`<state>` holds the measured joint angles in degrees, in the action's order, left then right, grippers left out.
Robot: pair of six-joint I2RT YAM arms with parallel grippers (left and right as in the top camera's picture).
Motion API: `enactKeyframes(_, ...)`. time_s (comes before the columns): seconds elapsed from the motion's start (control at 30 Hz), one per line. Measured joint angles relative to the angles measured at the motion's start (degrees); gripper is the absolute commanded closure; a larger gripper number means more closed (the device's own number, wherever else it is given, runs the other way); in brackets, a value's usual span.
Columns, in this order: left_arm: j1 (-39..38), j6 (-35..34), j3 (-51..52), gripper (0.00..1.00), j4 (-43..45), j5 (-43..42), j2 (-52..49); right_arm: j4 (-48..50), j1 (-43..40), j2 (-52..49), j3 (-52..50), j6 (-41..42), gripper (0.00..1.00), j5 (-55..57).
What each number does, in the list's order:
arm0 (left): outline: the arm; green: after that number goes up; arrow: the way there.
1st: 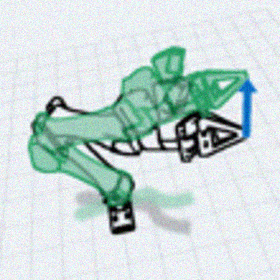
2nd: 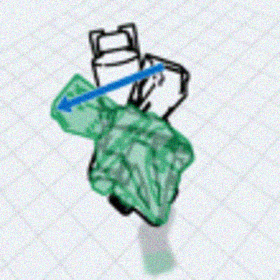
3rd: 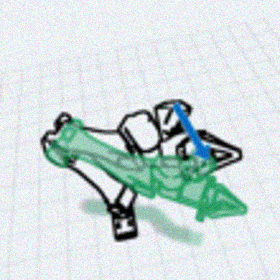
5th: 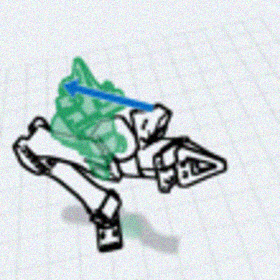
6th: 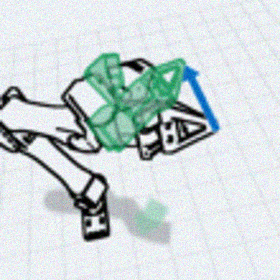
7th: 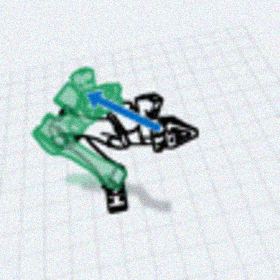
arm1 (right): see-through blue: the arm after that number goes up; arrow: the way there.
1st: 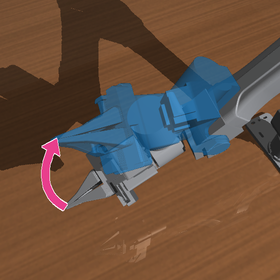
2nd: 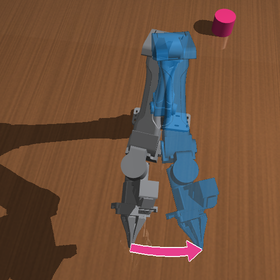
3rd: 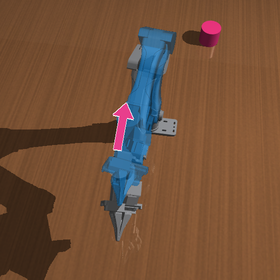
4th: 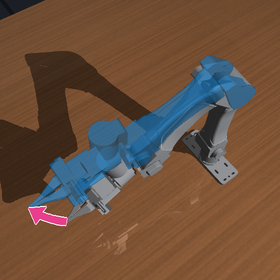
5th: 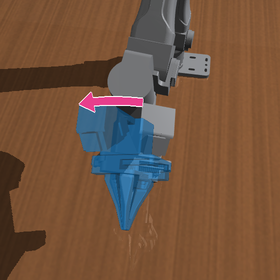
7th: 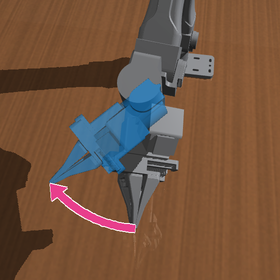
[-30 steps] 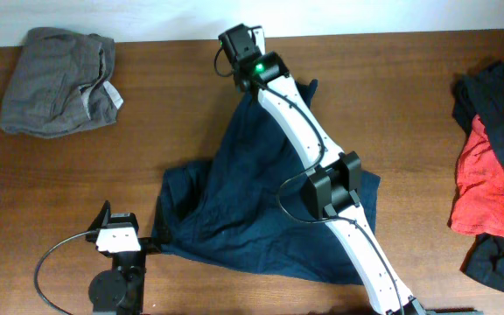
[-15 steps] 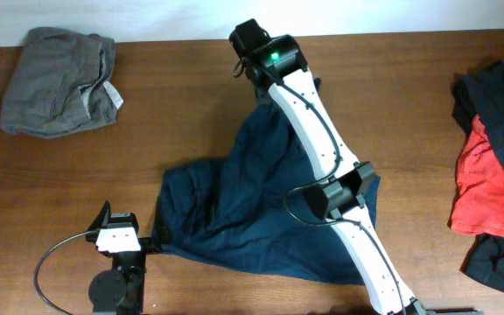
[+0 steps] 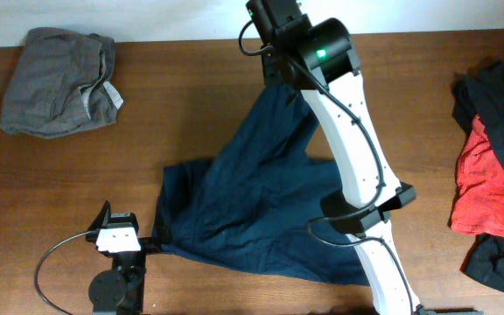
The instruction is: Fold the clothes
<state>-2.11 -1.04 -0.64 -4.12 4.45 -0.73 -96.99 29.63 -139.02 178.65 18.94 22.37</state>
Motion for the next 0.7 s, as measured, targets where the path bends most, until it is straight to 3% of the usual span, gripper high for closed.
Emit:
enactKeyframes(0.43, 0.00, 0.00, 0.00, 0.01, 0.00, -0.02, 0.00, 0.02, -0.24, 5.27, -16.11, -0.96, 0.96, 0.28)
enactKeyframes(0.7, 0.00, 0.00, 0.00, 0.01, 0.00, 0.00, 0.00, 0.04, -1.92, 19.98, -33.99, 0.48, 0.96, -3.43)
